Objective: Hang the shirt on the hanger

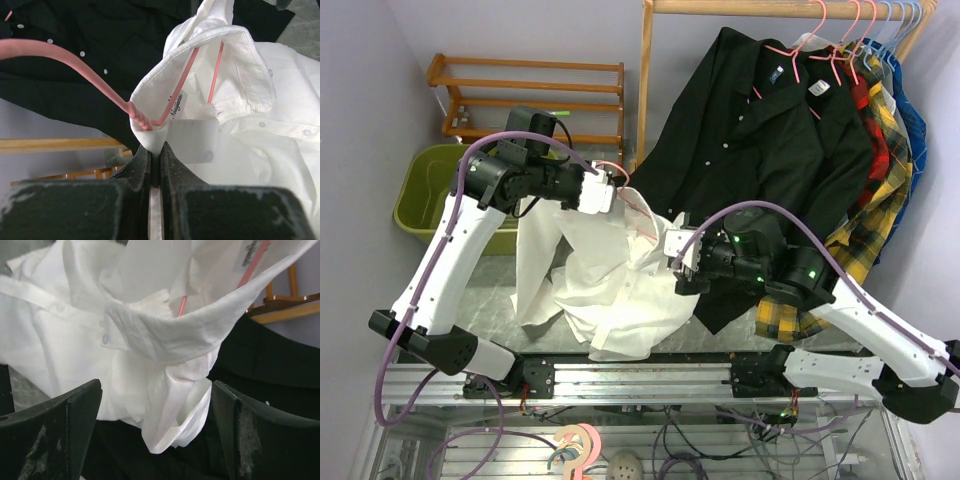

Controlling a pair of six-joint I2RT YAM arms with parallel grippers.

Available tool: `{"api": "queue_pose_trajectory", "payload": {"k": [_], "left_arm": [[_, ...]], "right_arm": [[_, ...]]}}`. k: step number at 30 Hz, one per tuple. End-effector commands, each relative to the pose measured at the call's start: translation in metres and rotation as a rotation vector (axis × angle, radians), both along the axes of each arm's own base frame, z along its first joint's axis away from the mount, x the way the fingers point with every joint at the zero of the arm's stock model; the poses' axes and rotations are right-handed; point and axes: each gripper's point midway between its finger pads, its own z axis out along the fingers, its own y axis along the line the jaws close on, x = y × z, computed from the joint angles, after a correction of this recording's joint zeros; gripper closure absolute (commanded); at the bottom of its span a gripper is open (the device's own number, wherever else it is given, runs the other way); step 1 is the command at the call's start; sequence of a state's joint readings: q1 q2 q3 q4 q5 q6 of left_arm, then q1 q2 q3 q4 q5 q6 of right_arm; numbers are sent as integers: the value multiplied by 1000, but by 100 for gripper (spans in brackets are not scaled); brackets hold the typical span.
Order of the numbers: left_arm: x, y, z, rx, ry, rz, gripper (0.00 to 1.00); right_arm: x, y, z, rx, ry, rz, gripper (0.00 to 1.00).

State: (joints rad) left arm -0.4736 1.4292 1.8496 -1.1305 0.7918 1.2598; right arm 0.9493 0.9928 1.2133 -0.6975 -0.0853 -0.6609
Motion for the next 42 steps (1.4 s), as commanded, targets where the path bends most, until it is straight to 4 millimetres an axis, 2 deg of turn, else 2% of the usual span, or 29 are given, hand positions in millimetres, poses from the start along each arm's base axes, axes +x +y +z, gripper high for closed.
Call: {"api": "queue_pose_trajectory", "payload": {"k": [1, 3, 7, 10, 12, 13, 14, 18, 23, 25, 26, 28, 30, 36, 38, 39, 42], "left_arm": [[-18, -4, 25, -57, -69, -102, 93], [-21, -4, 25, -54, -69, -118, 93], [-29, -3, 22, -44, -55, -144, 93], [-30, -3, 20, -47, -41, -144, 93], [-31, -3, 18, -45, -39, -150, 93], [-32, -3, 17, -44, -38, -150, 93], [-31, -3, 16, -45, -37, -149, 93], [-27, -6, 13, -54, -21, -144, 93], [-24, -12, 11, -70, -4, -152, 93], [-23, -13, 11, -74, 1, -155, 93], [-23, -14, 10, -74, 4, -155, 93], [-22, -15, 10, -78, 10, -157, 93], [-21, -16, 10, -80, 13, -157, 93], [-22, -17, 14, -89, 14, -157, 93], [-20, -17, 13, -89, 26, -141, 92], [-16, -17, 13, -94, 40, -114, 80], [17, -17, 15, -128, 56, 61, 23]], "right_arm": [[5, -8, -20, -132, -12, 15, 17], [14, -2, -17, -125, -37, 17, 27], [29, 9, -12, -104, -75, 40, 30], [34, 20, -16, -87, -45, 63, 38], [34, 30, -17, -63, -9, 95, 62], [33, 34, -17, -50, 8, 110, 85], [33, 37, -15, -32, 23, 117, 100], [35, 48, -5, 40, 45, 132, 100], [39, 56, 9, 98, 73, 135, 73], [37, 59, 14, 117, 88, 153, 69], [37, 61, 17, 130, 92, 160, 72], [37, 64, 22, 151, 96, 167, 88], [39, 65, 23, 157, 106, 164, 97], [54, 63, 11, 159, 127, 112, 100], [60, 65, 16, 201, 138, 64, 100], [63, 63, 19, 225, 152, 24, 100], [67, 47, 23, 315, 190, -127, 100]]}}
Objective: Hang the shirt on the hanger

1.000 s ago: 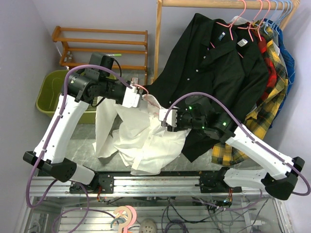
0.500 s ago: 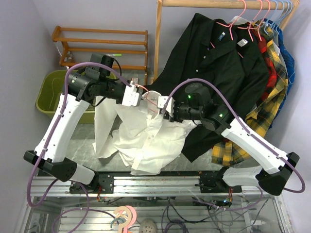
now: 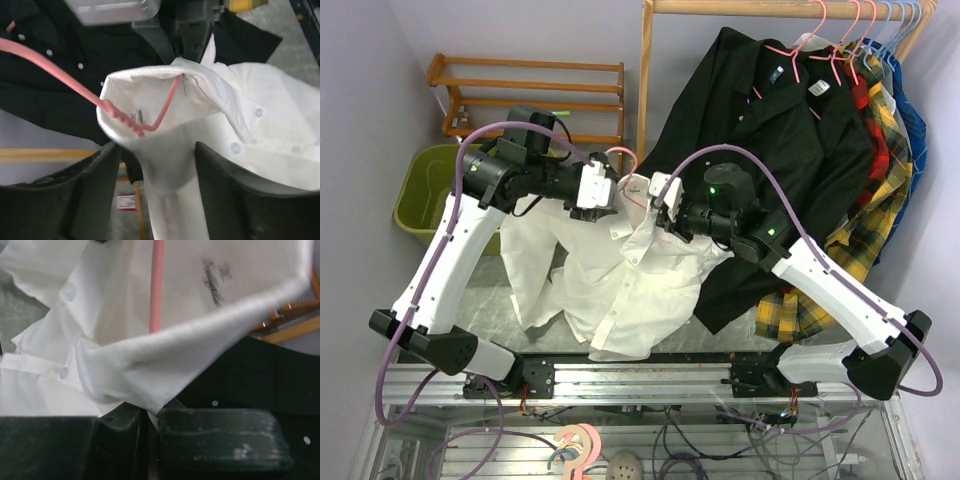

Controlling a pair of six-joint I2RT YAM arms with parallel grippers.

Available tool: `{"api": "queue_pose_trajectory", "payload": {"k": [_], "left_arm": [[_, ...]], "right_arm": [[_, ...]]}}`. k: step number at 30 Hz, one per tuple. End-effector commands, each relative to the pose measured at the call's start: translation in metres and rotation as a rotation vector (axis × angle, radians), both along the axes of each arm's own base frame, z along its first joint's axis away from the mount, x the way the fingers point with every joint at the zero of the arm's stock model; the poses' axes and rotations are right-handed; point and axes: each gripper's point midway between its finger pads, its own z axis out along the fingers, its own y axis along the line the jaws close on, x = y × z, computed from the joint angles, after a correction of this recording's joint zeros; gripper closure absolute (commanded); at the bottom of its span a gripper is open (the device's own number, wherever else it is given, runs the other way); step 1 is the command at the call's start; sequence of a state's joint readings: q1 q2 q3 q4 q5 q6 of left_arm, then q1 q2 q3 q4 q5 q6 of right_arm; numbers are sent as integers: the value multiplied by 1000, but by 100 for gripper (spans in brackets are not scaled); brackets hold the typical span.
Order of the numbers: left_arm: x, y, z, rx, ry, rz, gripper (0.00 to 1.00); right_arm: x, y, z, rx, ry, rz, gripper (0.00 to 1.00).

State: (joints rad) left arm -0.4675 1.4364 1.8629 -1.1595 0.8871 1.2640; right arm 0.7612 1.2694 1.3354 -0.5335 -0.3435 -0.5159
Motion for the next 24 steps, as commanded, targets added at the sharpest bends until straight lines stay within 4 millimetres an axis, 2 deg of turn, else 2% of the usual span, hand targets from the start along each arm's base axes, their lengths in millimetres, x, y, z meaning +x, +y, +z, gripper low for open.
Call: {"api": "queue_pose_trajectory", "payload": {"k": [1, 2, 3, 5, 9, 12, 14, 19, 24], "left_arm": [[45, -6, 9, -79, 23, 215, 12], [54, -2, 8, -87, 27, 265, 2], [61, 2, 8, -93, 33, 299, 0], [68, 11, 7, -104, 47, 340, 1], [82, 32, 13, -113, 45, 460, 1], [96, 66, 19, -129, 50, 606, 1], [98, 85, 19, -132, 71, 669, 1], [73, 107, -3, -49, 163, 691, 1], [97, 141, -17, -101, 240, 961, 1]], "right_arm": [[3, -10, 27, 194, 12, -175, 100], [0, -19, 25, 228, 25, -225, 100], [-4, -27, 21, 248, 35, -252, 100], [-17, -40, 11, 275, 68, -289, 100], [-21, -60, -13, 260, 171, -422, 100], [-19, -71, -32, 225, 227, -516, 100], [-16, -80, -44, 228, 241, -583, 100], [-8, -87, -40, 322, 214, -658, 100], [-6, -98, -30, 409, 223, -745, 100]]}}
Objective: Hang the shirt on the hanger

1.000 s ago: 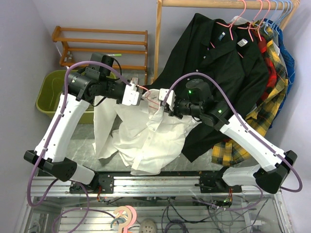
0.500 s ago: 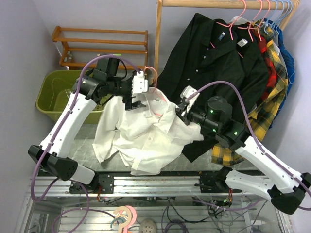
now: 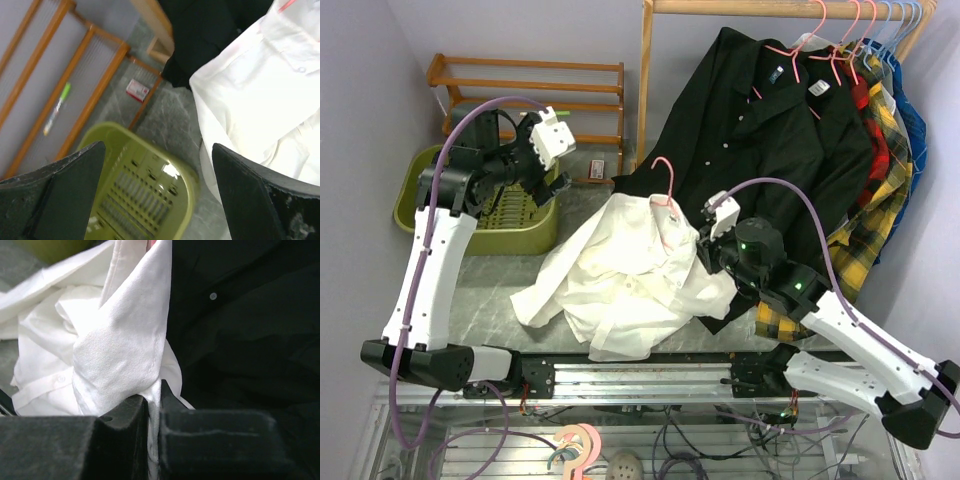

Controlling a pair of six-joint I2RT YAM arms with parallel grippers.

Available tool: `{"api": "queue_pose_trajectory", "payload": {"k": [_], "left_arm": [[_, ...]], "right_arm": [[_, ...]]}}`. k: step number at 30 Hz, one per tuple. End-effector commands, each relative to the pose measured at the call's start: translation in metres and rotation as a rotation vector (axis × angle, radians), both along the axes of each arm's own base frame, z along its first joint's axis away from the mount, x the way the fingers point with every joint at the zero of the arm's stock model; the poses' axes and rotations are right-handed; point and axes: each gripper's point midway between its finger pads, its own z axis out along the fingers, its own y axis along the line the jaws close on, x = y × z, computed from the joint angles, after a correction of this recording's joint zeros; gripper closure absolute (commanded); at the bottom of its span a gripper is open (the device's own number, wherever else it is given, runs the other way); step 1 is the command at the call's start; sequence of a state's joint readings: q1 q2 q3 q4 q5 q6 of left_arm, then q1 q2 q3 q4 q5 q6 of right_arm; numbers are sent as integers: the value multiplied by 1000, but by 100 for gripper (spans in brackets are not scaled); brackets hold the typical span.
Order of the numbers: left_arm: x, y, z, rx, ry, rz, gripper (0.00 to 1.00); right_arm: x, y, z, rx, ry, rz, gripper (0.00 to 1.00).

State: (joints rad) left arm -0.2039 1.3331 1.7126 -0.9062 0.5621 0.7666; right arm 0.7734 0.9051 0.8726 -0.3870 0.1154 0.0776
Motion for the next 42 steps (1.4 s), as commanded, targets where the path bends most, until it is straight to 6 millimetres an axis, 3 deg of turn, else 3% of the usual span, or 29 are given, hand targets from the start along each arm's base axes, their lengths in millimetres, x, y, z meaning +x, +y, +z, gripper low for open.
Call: {"api": "queue_pose_trajectory", "payload": {"k": [1, 4, 7, 9, 14, 17, 24, 31, 42], "left_arm": [[18, 35, -12, -70, 85, 284, 1], [18, 44, -10, -113, 152, 396, 1], [7, 53, 11, -132, 170, 465, 1], [0, 60, 28, -139, 163, 510, 1], [-18, 66, 57, -181, 159, 556, 1], [-22, 64, 62, -209, 165, 564, 1], [-31, 57, 49, -228, 224, 511, 1], [-35, 56, 45, -229, 236, 495, 1], [-36, 52, 40, -243, 266, 458, 0]], "right_arm": [[10, -14, 36, 155, -72, -154, 100], [17, -38, 47, 206, -109, -306, 100], [28, -61, 63, 213, -143, -467, 100], [36, -58, 78, 200, -176, -457, 100], [72, -60, 140, 129, -329, -469, 100], [76, -69, 180, 129, -438, -490, 100], [87, -84, 244, 74, -546, -538, 100], [125, -89, 276, -2, -548, -518, 100], [180, -93, 282, -20, -475, -536, 100]]}}
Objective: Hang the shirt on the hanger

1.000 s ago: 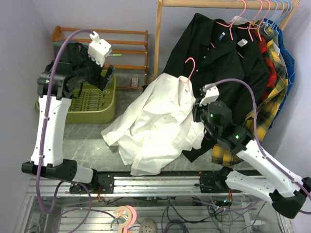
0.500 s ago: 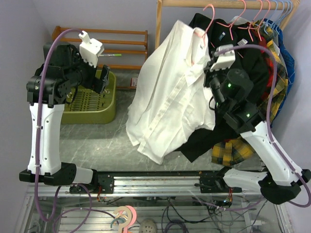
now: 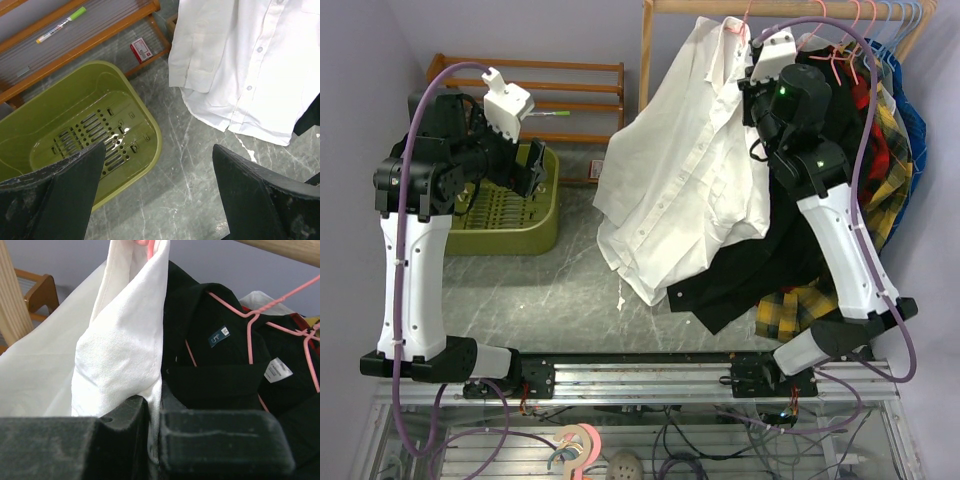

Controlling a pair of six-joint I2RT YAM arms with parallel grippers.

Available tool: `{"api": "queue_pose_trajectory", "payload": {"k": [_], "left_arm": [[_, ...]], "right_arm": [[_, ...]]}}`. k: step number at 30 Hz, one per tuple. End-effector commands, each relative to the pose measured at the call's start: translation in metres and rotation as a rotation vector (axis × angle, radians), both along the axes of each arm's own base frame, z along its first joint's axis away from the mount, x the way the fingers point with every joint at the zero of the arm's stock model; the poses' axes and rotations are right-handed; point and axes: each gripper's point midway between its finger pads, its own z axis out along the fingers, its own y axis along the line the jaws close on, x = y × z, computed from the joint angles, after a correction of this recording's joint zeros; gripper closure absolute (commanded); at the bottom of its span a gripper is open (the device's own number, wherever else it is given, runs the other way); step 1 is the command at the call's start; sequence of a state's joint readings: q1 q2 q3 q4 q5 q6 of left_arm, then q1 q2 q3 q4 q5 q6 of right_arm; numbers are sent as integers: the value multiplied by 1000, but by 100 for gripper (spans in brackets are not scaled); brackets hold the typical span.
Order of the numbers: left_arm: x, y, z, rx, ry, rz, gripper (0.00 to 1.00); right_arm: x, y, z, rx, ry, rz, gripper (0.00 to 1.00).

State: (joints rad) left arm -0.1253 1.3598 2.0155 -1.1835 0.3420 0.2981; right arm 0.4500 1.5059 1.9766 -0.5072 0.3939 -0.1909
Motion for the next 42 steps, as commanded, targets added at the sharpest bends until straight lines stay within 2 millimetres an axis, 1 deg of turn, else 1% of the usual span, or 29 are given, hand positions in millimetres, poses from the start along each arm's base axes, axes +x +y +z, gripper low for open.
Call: {"api": "queue_pose_trajectory", "payload": {"k": [1, 7, 10, 14, 17, 18, 19, 20, 21, 22, 23, 24, 26, 27, 28, 29, 30, 31, 32, 33, 35, 36, 37, 38, 39, 41, 42], "left_arm": [[-7, -2, -2, -29, 16, -19, 0], [-8, 0, -5, -28, 22, -14, 0], [-8, 0, -6, -29, 24, -14, 0], [-8, 1, -8, -31, 29, -11, 0], [-7, 3, -9, -31, 31, -4, 0], [-6, 4, -10, -31, 33, -2, 0], [-7, 4, -10, -31, 34, -1, 0], [-7, 5, -10, -32, 34, 2, 0], [-6, 6, -11, -31, 34, 8, 0], [-6, 8, -11, -27, 33, 14, 0], [-6, 9, -11, -26, 31, 22, 0], [-6, 11, -11, -25, 31, 29, 0], [-5, 15, -13, -24, 36, 41, 0], [-5, 16, -14, -28, 37, 45, 0], [-4, 18, -15, -30, 40, 48, 0], [-4, 19, -16, -34, 42, 51, 1], [-3, 21, -17, -41, 43, 53, 0], [-2, 20, -17, -52, 43, 46, 0], [1, 24, -18, -66, 43, 59, 0], [1, 27, -18, -81, 44, 68, 1], [3, 32, -20, -109, 50, 79, 1], [3, 34, -20, -123, 47, 87, 0], [4, 39, -21, -133, 46, 103, 1], [5, 46, -21, -139, 40, 130, 0], [5, 52, -21, -138, 33, 156, 1], [6, 62, -22, -134, 23, 204, 0], [6, 66, -24, -132, 23, 219, 0]], "right_arm": [[6, -3, 22, 55, -41, 11, 100], [34, 2, 0, 84, 13, 37, 100], [45, 4, -16, 100, 46, 49, 100], [51, 5, -28, 120, 72, 52, 100], [46, 7, -31, 139, 79, 63, 99], [41, 7, -31, 149, 78, 68, 83], [36, 5, -31, 161, 76, 69, 63], [30, 3, -31, 175, 70, 63, 47], [23, -2, -29, 190, 59, 47, 32], [15, -9, -27, 215, 41, 24, 19], [6, -17, -26, 240, 27, -13, 4], [-3, -29, -25, 265, 10, -62, 1], [-26, -42, -19, 326, -29, -116, 0], [-37, -45, -14, 352, -59, -124, 0], [-55, -48, -6, 388, -99, -106, 0], [-69, -45, 3, 424, -135, -61, 0], [-81, -35, 10, 460, -161, 20, 0], [-92, -20, 17, 494, -177, 132, 0], [-102, 1, 22, 521, -169, 263, 0], [-109, 25, 23, 551, -137, 390, 0], [-121, 74, 13, 617, -31, 621, 0], [-127, 96, 1, 630, 16, 698, 0], [-132, 117, -12, 623, 46, 735, 0], [-131, 132, -32, 600, 69, 714, 0], [-128, 142, -53, 584, 92, 664, 0], [-112, 147, -99, 624, 168, 481, 0], [-100, 137, -120, 665, 198, 329, 0]]}}
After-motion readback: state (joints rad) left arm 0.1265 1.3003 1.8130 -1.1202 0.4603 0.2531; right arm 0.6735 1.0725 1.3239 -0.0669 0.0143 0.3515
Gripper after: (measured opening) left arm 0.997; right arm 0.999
